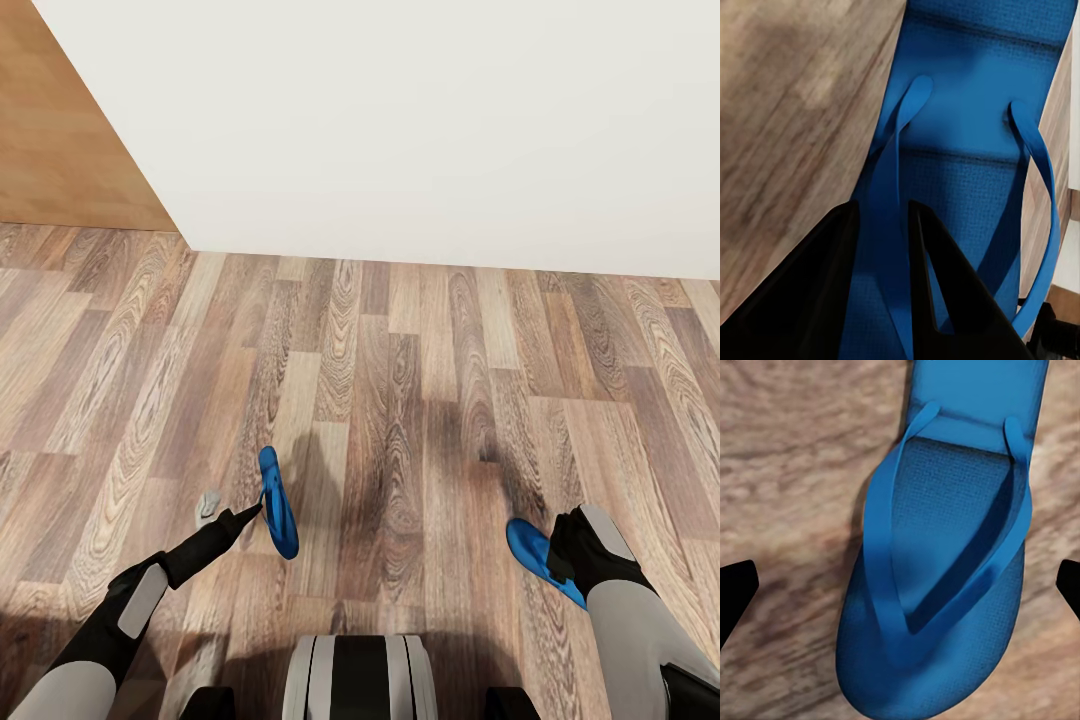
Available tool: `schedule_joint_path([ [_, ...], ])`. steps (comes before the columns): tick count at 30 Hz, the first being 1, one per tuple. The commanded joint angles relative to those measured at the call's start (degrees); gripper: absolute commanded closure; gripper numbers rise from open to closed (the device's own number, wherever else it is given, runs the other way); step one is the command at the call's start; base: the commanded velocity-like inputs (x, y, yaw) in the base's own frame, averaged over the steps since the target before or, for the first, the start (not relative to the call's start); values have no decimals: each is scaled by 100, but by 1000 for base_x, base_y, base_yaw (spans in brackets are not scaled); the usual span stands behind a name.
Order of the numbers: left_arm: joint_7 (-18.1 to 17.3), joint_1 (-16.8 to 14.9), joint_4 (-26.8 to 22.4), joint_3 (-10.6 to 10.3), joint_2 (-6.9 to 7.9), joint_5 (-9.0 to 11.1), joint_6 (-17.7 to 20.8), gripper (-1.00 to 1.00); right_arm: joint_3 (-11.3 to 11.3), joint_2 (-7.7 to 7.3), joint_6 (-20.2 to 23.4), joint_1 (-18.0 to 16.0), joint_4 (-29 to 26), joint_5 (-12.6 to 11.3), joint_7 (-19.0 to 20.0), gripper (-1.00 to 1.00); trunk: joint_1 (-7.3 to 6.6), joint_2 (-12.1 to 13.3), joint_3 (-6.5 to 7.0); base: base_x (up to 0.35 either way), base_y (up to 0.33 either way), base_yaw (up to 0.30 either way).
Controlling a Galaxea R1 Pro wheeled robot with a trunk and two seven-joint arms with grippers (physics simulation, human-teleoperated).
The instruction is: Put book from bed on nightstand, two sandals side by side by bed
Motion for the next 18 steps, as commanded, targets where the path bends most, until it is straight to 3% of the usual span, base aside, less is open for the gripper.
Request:
schedule_joint_path([
  [1, 15, -2, 0, 6, 0, 18, 31, 100, -3, 0, -36, -1, -6, -45, -6, -100, 2, -2, -25, 0, 0, 0],
  [11, 15, -2, 0, 6, 0, 18, 31, 100, -3, 0, -36, -1, -7, -47, -6, -100, 27, -16, -247, 0, 0, 0],
  [18, 15, -2, 0, 6, 0, 18, 31, 100, -3, 0, -36, -1, -7, -46, -6, -100, 27, -16, -247, 0, 0, 0],
])
